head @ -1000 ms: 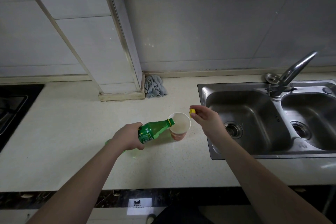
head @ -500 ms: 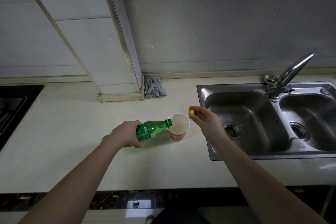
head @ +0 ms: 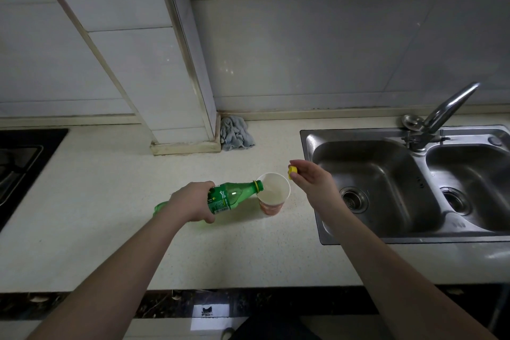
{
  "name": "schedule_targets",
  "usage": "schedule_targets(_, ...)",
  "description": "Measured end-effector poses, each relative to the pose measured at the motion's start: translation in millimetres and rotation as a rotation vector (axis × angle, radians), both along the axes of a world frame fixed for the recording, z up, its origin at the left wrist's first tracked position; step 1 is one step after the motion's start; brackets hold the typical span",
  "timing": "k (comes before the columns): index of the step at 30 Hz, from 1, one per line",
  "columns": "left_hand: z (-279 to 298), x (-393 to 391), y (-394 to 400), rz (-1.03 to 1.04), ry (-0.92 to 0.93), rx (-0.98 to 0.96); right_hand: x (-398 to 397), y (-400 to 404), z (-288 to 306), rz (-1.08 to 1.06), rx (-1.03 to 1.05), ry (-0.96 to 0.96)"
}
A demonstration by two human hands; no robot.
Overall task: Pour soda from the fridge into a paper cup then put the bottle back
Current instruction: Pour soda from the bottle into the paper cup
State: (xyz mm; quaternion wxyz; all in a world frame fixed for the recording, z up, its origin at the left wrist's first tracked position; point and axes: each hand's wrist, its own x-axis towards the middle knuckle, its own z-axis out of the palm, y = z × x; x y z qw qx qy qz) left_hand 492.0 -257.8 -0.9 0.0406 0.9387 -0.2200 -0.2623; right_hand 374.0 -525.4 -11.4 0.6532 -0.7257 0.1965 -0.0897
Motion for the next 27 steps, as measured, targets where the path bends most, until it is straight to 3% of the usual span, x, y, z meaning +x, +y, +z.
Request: schedule_targets(27,7.5,-3.9,-9.3,0.005,-0.002,0.026,-8.9,-0.2,13.4,-0.013,0.048,-0.016)
